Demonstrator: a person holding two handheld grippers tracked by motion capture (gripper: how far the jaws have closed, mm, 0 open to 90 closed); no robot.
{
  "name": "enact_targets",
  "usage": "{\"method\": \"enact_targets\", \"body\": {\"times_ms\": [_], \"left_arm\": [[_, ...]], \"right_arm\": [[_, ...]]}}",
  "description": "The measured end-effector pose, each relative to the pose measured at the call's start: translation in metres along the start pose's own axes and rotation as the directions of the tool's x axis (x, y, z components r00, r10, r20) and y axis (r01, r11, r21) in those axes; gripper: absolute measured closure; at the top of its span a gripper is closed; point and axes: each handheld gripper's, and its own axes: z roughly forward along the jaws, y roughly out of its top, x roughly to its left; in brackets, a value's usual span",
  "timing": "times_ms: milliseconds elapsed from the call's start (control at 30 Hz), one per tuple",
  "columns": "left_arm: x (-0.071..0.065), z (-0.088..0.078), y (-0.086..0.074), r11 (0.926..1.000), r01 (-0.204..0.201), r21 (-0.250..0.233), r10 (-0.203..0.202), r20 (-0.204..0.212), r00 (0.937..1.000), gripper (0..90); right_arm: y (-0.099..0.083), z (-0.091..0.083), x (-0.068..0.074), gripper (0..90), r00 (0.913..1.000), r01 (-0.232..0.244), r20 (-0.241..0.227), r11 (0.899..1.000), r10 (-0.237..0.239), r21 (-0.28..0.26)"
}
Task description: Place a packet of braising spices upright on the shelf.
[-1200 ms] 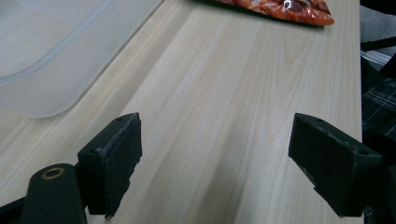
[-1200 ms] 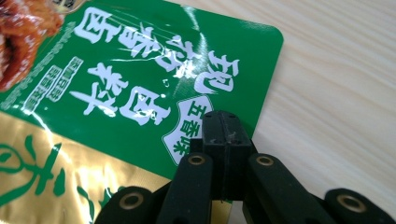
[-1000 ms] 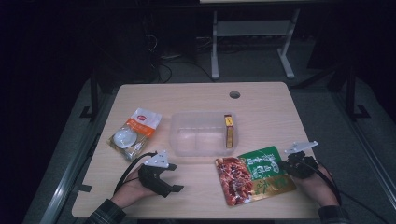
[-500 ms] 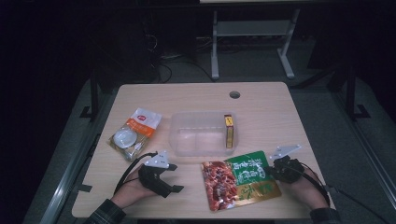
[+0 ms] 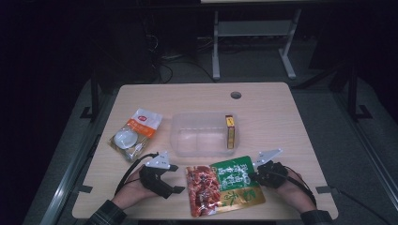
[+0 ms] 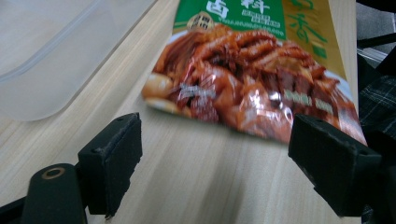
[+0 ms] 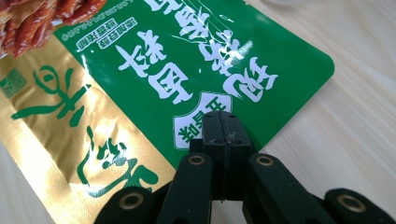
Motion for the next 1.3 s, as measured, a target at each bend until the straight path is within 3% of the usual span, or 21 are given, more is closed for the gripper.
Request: {"method": "enact_targets", "body": {"times_ms": [367, 833, 933, 1067, 1100, 1200, 1300], "left_arm": [[0.000, -0.001, 0.000, 0.9999, -0.010, 0.000, 0.010, -0.007, 0.9999, 16.8], [0.001, 0.002, -0.001, 0.9998, -0.010, 0.019, 0.010, -0.004, 0.9999, 16.7], [0.002, 0.002, -0.002, 0.9994, -0.013, 0.031, 0.014, -0.007, 0.9999, 16.5], [0.004, 0.005, -0.003, 0.9985, -0.024, 0.050, 0.024, -0.012, 0.9996, 16.1], [0.004, 0.007, -0.003, 0.9981, -0.026, 0.056, 0.027, -0.013, 0.9996, 16.1], [0.003, 0.013, -0.004, 0.9971, -0.023, 0.073, 0.024, -0.013, 0.9996, 15.8], [0.003, 0.015, -0.004, 0.9963, -0.024, 0.082, 0.025, -0.013, 0.9996, 15.8]], "right_arm": [[0.027, 0.020, 0.024, 90.0, 0.9944, 0.083, -0.065, 0.997, -0.083, 0.000], [0.060, 0.044, 0.054, 90.0, 0.9700, 0.208, -0.123, 0.978, -0.210, -0.023], [0.059, 0.035, 0.051, 89.4, 0.9760, 0.165, -0.134, 0.984, -0.172, -0.060], [0.051, 0.020, 0.042, 70.5, 0.9870, 0.104, -0.109, 0.987, -0.118, -0.123], [0.049, 0.018, 0.041, 66.4, 0.9898, 0.068, -0.115, 0.989, -0.084, -0.133], [0.037, 0.011, 0.036, 49.2, 0.9933, 0.038, -0.103, 0.989, -0.053, -0.141], [0.027, 0.006, 0.034, 43.5, 0.9955, 0.025, -0.087, 0.990, -0.037, -0.141]]}}
